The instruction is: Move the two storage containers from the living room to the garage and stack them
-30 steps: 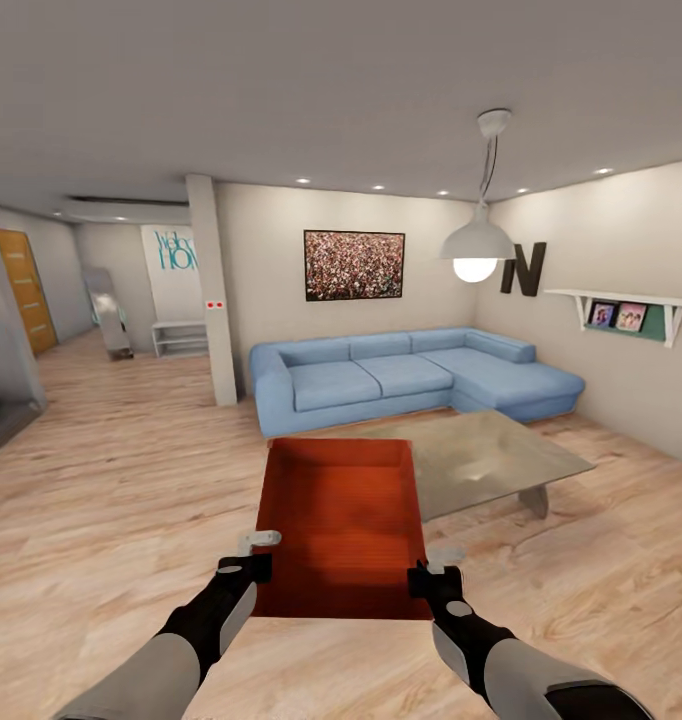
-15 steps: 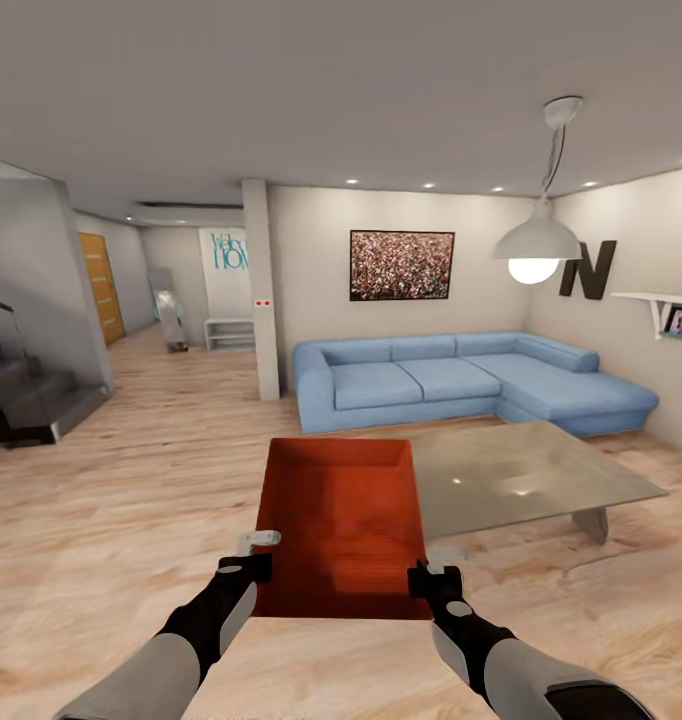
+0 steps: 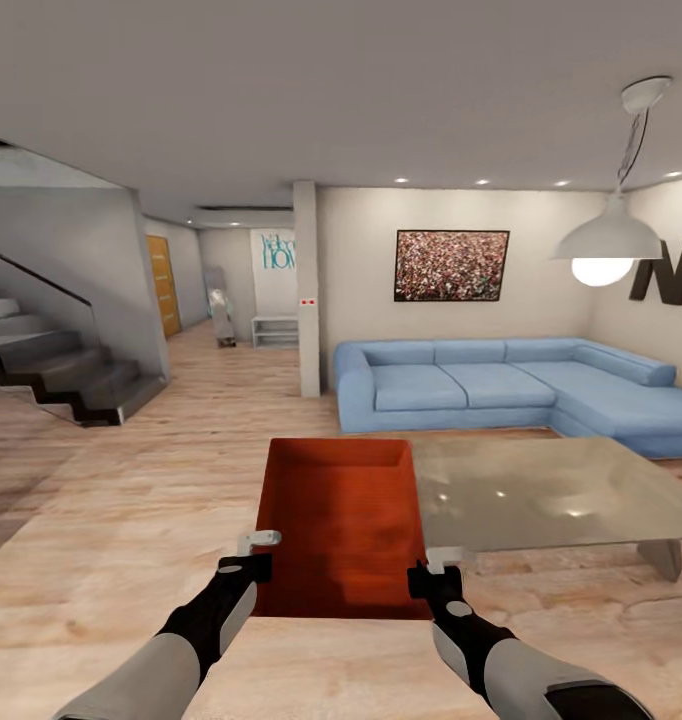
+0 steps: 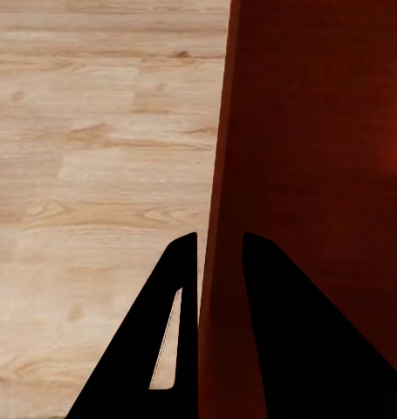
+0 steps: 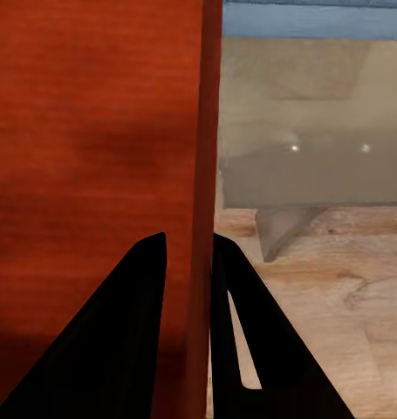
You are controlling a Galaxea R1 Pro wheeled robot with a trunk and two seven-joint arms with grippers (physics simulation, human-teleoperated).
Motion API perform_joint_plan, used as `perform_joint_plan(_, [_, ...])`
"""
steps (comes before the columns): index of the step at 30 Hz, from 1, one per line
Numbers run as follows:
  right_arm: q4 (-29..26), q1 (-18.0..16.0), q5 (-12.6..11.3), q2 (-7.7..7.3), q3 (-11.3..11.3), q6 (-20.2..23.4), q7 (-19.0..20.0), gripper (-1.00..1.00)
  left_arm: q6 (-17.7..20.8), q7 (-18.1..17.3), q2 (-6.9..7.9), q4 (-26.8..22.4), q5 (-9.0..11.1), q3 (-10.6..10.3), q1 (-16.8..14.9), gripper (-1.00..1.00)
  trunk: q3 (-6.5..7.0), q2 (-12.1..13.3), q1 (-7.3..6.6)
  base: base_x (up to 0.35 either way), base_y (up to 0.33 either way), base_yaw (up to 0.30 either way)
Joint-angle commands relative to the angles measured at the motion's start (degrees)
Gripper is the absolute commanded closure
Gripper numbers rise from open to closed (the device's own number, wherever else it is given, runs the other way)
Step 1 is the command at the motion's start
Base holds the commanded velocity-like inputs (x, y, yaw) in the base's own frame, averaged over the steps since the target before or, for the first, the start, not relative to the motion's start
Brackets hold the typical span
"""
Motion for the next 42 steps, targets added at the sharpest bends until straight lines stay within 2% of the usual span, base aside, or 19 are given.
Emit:
perform_joint_plan(1, [0.0, 0.0, 0.7, 0.46, -2.9, 0.0, -0.1, 1.00, -3.8, 0.8, 0.02, -0.2, -1.3, 1.0, 0.0, 1.00, -0.03, -0.1, 0.02, 0.000, 0.000, 0.300])
perform_joint_plan(26, [0.0, 0.0, 0.7, 0.46, -2.9, 0.0, -0.1, 1.00, -3.8, 0.8, 0.08, -0.2, -1.4, 1.0, 0.0, 1.00, -0.03, -0.1, 0.02, 0.027, 0.000, 0.298])
perform_joint_plan(42, [0.0, 0.0, 0.7, 0.46, -2.9, 0.0, -0.1, 1.00, -3.8, 0.8, 0.41, -0.2, -1.3, 1.0, 0.0, 1.00, -0.03, -0.1, 0.02, 0.275, 0.000, 0.026])
